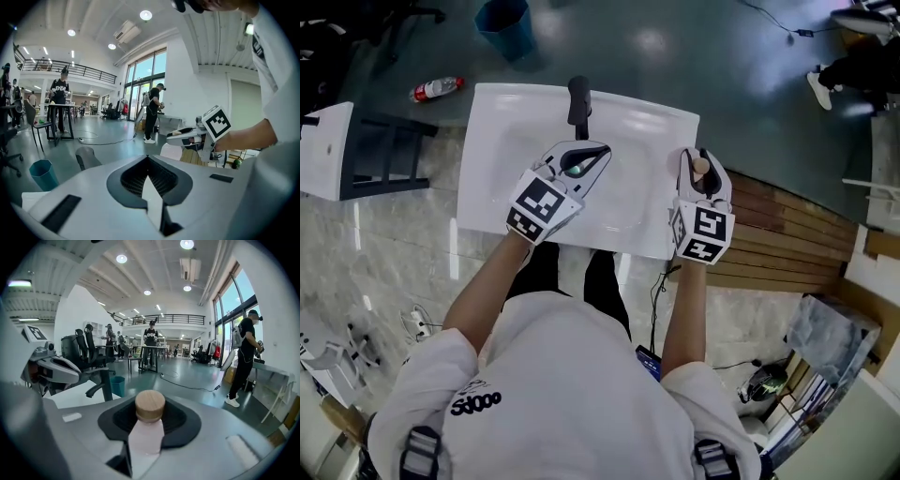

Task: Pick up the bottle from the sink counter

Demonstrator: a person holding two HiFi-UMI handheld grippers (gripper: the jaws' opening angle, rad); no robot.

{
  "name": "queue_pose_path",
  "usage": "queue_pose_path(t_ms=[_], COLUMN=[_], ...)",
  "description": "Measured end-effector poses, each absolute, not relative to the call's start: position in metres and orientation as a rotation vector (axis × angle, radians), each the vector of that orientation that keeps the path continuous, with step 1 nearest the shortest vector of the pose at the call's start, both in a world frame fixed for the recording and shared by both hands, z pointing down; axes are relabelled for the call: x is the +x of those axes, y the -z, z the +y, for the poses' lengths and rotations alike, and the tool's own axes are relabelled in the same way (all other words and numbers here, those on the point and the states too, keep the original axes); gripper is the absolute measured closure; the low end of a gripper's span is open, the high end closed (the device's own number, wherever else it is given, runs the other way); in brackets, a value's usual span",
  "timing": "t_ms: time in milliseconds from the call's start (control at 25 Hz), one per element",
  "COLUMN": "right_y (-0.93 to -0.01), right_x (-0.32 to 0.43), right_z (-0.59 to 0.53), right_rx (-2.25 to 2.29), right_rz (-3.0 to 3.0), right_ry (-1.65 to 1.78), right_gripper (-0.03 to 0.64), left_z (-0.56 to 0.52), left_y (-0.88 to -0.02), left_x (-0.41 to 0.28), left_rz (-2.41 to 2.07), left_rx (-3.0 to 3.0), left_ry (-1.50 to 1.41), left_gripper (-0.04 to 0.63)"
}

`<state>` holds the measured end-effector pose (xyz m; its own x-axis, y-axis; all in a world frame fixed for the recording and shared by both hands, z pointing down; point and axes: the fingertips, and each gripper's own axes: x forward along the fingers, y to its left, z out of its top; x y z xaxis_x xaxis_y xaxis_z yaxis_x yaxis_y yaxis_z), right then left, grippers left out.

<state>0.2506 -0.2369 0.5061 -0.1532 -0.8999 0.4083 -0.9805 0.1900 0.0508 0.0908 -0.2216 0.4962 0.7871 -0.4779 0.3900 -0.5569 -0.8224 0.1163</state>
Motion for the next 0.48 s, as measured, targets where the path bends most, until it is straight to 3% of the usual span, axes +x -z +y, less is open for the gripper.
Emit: queue_pose_path(t_ms=[480], right_y=[-0.424], right_x=[0.231], right_z=[-0.2], right_rx=[1.802], right_rz=[-2.161], right_ry=[-0.257], right_gripper=[0.485], left_z=[-0.223], left_y=[-0.438], left_x=[0.086], left_rz=[-0.803], left_rx=[2.868], left_ry=[-0.444], left_gripper=[0.591])
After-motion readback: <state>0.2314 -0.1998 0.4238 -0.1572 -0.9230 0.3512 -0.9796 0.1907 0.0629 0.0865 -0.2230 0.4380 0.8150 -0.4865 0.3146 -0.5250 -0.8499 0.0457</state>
